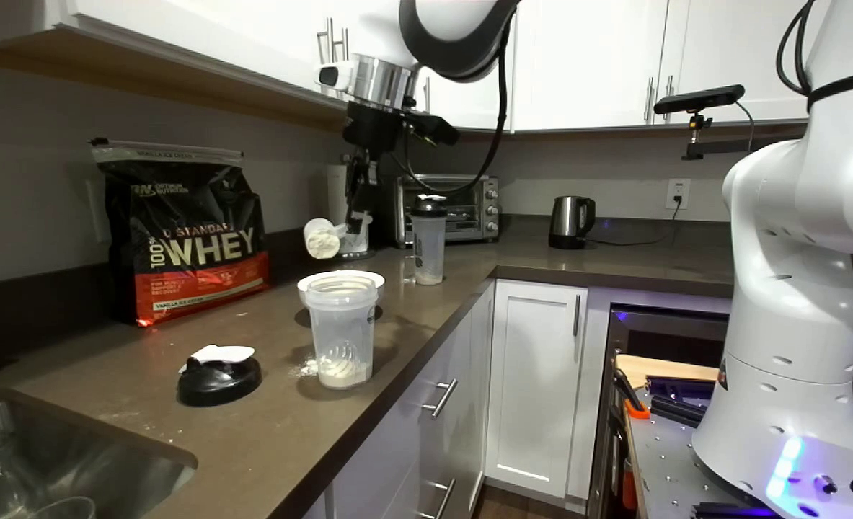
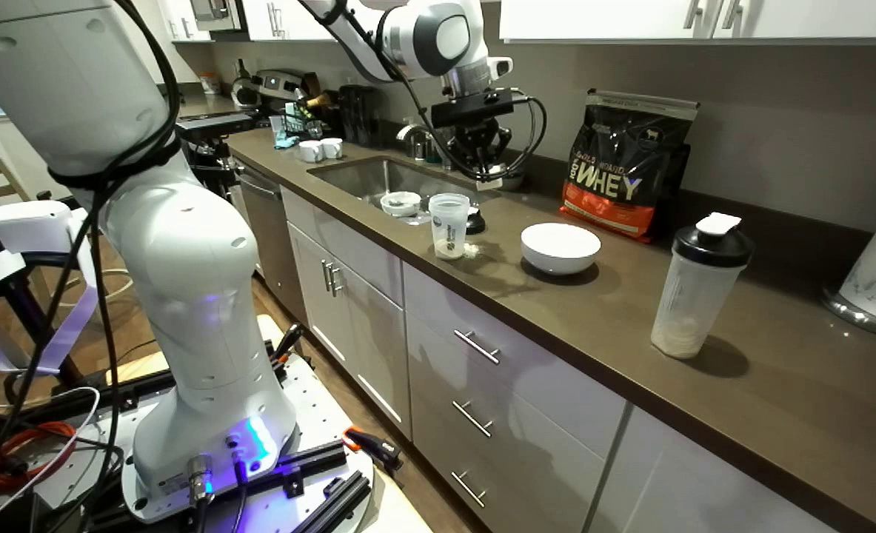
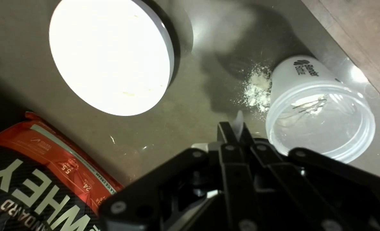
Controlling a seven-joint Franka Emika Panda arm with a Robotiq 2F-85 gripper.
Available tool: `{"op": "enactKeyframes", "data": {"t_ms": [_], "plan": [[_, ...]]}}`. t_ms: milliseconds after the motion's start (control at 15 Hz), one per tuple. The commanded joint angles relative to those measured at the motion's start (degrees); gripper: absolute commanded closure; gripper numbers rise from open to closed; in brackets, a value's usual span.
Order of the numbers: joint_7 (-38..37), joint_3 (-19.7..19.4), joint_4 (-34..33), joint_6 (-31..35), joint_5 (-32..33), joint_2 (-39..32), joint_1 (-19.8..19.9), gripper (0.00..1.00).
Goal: Put one scoop of powder from the white bowl into the clear bottle on the left
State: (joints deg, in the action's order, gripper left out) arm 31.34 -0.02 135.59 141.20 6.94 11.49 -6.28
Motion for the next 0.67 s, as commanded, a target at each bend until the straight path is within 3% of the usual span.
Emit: {"op": "enactKeyframes", "data": {"t_ms": [0,600], "plan": [[2.51,-0.31,0.58,-2.53,-1.98,2.34,-0.67,0.99],[2.00,-0.03,1.90,-3.52,-1.66,4.20,-2.01,0.99]]}}
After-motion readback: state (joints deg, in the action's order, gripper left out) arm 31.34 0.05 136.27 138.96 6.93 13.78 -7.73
